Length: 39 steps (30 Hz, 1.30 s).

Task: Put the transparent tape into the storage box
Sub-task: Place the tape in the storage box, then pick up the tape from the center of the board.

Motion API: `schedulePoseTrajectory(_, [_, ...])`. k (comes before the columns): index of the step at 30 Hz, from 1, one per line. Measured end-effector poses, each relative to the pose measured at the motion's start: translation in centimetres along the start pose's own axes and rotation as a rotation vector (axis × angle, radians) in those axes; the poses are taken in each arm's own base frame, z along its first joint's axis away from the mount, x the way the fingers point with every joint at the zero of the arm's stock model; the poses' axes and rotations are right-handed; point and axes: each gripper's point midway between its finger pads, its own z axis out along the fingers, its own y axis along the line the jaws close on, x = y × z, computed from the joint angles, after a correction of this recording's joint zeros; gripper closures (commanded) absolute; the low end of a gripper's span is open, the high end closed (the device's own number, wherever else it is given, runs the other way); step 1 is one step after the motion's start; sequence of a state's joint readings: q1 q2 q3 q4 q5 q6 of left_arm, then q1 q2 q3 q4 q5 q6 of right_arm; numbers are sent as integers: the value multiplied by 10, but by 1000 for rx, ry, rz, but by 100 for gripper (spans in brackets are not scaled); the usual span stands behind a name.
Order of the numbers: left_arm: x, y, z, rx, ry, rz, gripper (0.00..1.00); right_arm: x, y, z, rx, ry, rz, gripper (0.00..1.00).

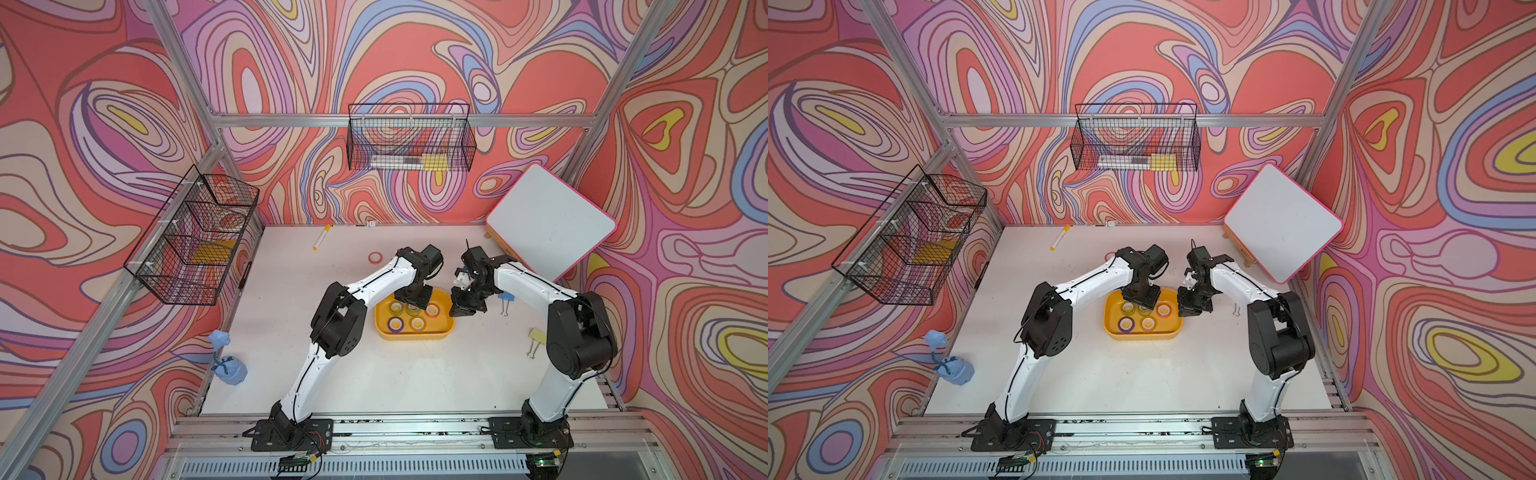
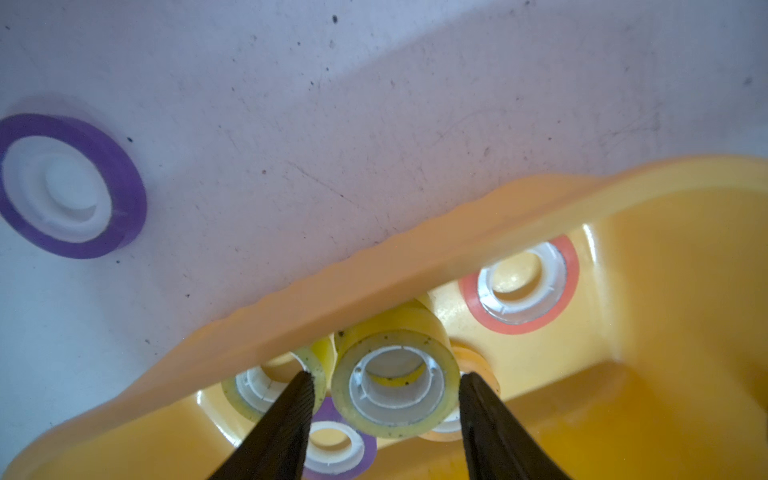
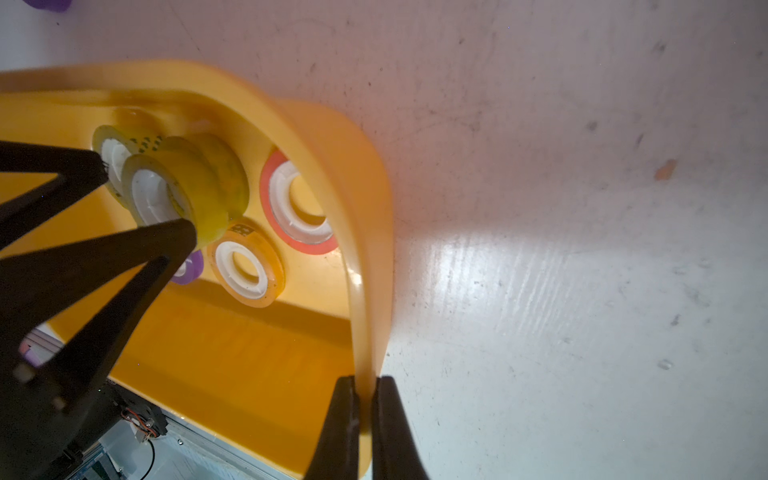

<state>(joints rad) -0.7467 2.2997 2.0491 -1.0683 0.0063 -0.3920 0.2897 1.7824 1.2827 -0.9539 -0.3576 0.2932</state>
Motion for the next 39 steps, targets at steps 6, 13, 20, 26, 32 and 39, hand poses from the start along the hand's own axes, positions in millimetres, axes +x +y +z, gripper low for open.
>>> schedulePoseTrajectory(6, [5,15,-25,-12,-23,-24,34,0,-1,1,1,0,0,80])
schedulePoseTrajectory(13, [21,65,-83,-14,-83,-145,31,5,-8,4,30,13,5,68])
schedulePoseTrajectory(20, [71,103,-106,-35,-27,-278,29,8,-9,-1,46,21,0,64])
schedulePoseTrajectory(26, [131,136,-104,-64,64,-428,23,3,-5,-7,43,8,-13,65])
schedulePoseTrajectory(32, [183,157,-98,-40,105,-580,20,4,-5,-7,39,13,-18,66])
schedulePoseTrajectory(39, [221,181,-79,-23,130,-725,7,7,-5,-5,32,23,-21,69])
